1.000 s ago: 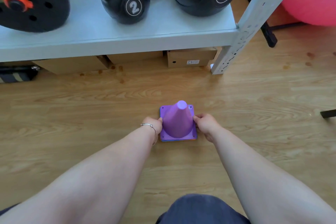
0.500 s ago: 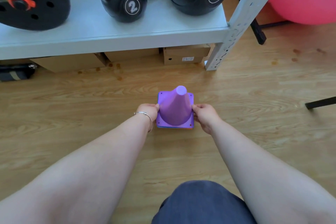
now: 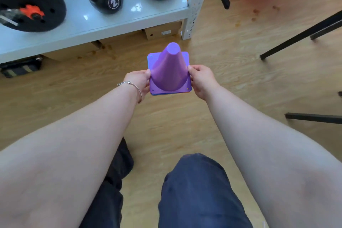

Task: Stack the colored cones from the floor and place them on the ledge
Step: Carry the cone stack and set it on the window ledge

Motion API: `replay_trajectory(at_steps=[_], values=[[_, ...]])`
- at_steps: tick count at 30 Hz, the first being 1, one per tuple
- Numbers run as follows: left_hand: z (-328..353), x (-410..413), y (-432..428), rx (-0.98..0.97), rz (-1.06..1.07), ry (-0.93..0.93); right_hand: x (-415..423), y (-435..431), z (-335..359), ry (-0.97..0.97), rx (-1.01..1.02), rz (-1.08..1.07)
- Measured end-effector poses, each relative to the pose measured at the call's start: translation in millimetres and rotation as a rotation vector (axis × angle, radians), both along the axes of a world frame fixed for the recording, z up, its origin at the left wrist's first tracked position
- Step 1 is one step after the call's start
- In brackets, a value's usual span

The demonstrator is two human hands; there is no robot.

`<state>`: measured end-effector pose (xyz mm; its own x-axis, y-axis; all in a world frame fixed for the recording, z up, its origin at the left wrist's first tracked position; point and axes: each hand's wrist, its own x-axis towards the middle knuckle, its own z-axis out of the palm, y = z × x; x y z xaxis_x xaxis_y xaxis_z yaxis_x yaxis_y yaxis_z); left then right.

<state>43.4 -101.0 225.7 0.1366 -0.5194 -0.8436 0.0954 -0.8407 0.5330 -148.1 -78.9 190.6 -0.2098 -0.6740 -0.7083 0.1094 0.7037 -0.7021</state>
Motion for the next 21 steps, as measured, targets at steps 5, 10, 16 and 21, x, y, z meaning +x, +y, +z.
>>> replay_trajectory(at_steps=[5, 10, 16, 21], values=[[106.5, -7.0, 47.6, -0.019, 0.029, 0.042, -9.4, 42.8, 107.6, -0.011, -0.009, 0.006], [226.5, -25.3, 89.1, -0.063, 0.051, 0.012, -19.7, 73.6, 236.8, 0.132, -0.031, -0.030], [367.1, -28.0, 117.3, -0.195, 0.083, -0.016, -20.8, 99.6, 394.4, 0.079, -0.198, -0.061], [459.4, -27.6, 133.8, -0.404, -0.007, -0.133, -19.9, 117.2, 495.4, 0.065, -0.328, -0.029]])
